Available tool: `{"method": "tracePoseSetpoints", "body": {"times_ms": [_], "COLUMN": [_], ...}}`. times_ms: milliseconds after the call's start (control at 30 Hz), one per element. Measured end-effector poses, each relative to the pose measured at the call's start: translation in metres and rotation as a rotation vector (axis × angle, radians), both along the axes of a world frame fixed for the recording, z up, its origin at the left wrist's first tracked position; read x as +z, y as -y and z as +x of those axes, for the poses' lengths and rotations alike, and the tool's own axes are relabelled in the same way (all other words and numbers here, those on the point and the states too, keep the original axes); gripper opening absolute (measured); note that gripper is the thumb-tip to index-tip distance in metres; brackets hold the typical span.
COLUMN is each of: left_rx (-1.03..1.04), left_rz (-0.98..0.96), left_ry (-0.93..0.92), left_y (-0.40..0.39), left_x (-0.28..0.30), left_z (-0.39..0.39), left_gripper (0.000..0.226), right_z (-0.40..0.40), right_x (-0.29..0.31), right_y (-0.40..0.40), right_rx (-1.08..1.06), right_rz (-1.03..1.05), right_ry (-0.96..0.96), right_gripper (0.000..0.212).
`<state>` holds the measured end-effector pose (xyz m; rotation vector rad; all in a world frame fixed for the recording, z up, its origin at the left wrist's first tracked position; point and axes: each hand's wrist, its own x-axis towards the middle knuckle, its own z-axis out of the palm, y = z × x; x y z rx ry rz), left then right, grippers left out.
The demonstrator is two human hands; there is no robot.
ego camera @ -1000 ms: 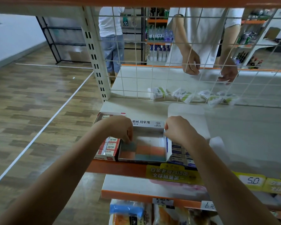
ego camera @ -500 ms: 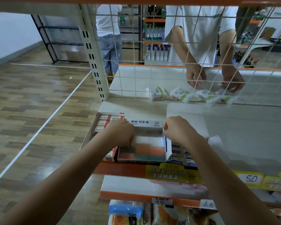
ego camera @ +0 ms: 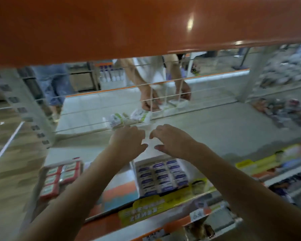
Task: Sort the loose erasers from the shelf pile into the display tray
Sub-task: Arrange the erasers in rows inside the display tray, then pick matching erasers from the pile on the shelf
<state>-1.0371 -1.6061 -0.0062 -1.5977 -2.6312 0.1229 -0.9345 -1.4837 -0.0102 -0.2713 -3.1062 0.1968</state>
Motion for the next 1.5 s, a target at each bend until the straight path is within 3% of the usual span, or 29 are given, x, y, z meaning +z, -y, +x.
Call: {"method": "tracePoseSetpoints", "body": {"times_ms": [200,633,900,1067,1267,1500], "left_rx": [-0.209,-0.437,-0.327,-0.286,-0.405,-0.478], "left_rz": [-0.101,-0.141,-0.002,0.2,0.163,0.142], "left_ry": [0.007,0.12,0.231,0.156,0.181,0.155], "left_y": [-0.118,-0.352,-0.462,-0.501,-0.528,-0.534], "left_x": [0.001,-0.036,-0.05,-0.042,-0.056,-0.066], "left_z": [0.052,0.203,0.238,0.241,0.235,0.222], "left_gripper": [0.05,0.051,0.04,0.026,0.045,0.049], "right_z": [0.067,0.232,0.271,0.26,0.252,0.261], "right_x": [0.0,-0.037,-0.052,-0.059,-0.082,-0.094], "right_y": [-0.094,-0.296,-0.4,-0.439,-0.458,-0.462], "right_rx": [-0.231,-0.668,-0.772,-0.749,-0.733,-0.663], "right_rz": [0.12,-0.055,-0.089,-0.08,-0.076,0.045], "right_ry": [0.076,0.146,-0.08,-0.264,-0.254,-0.461], "right_gripper": [0.046,0.049,0.037,0.036,0.053,0.025]}}
